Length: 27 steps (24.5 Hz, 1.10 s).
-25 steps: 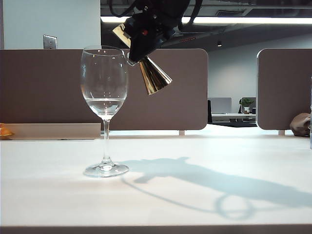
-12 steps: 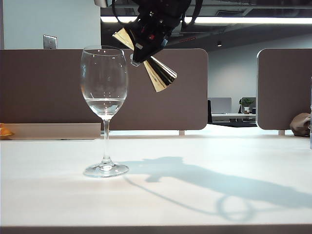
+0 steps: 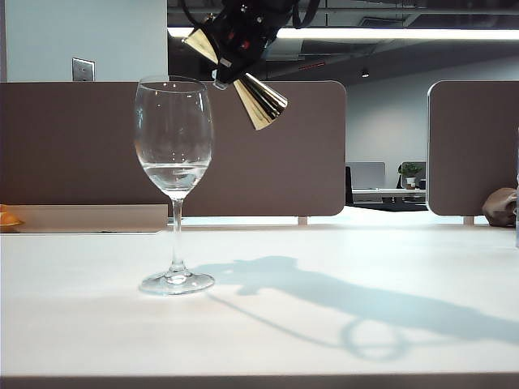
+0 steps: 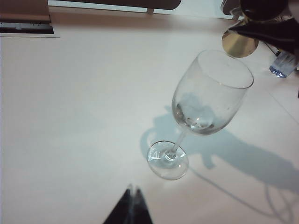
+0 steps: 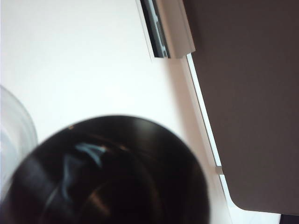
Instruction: Pick up the jigger and pour the water inside into the glass.
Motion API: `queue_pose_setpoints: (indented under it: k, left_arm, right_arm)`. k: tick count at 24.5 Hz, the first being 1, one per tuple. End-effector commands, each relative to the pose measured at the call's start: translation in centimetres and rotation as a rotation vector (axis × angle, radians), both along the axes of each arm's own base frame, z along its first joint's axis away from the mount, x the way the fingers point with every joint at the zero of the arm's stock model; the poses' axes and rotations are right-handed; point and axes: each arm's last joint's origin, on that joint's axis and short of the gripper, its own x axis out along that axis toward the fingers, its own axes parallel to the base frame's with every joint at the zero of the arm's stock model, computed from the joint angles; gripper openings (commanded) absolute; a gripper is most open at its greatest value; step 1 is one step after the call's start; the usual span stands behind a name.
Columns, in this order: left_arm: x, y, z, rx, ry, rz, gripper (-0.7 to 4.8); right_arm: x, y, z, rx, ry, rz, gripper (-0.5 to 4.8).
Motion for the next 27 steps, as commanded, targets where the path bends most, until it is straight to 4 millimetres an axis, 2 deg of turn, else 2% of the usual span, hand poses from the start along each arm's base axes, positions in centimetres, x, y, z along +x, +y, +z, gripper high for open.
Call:
queue_pose_setpoints:
  k: [1,8,27]
  left_arm:
    - [0.04,0.0,0.17,-0.003,-0.013,-0.002,-0.06]
    - [0.04,0.0,0.17,-0.003,-0.013,-0.002,-0.05]
    - [0.04,0.0,0.17,-0.003,-0.013,-0.002,-0.06]
  right_arm:
    - [-0.1,0.11,0.35,0.004,-0.014,0.005,-0.01]
    - [-0.3,0.25,0.2,-0.121,-0.08,0.047,-0.01]
    - [-0.19,0.26,0.41,-0.327,-0.232,0.147,-0.01]
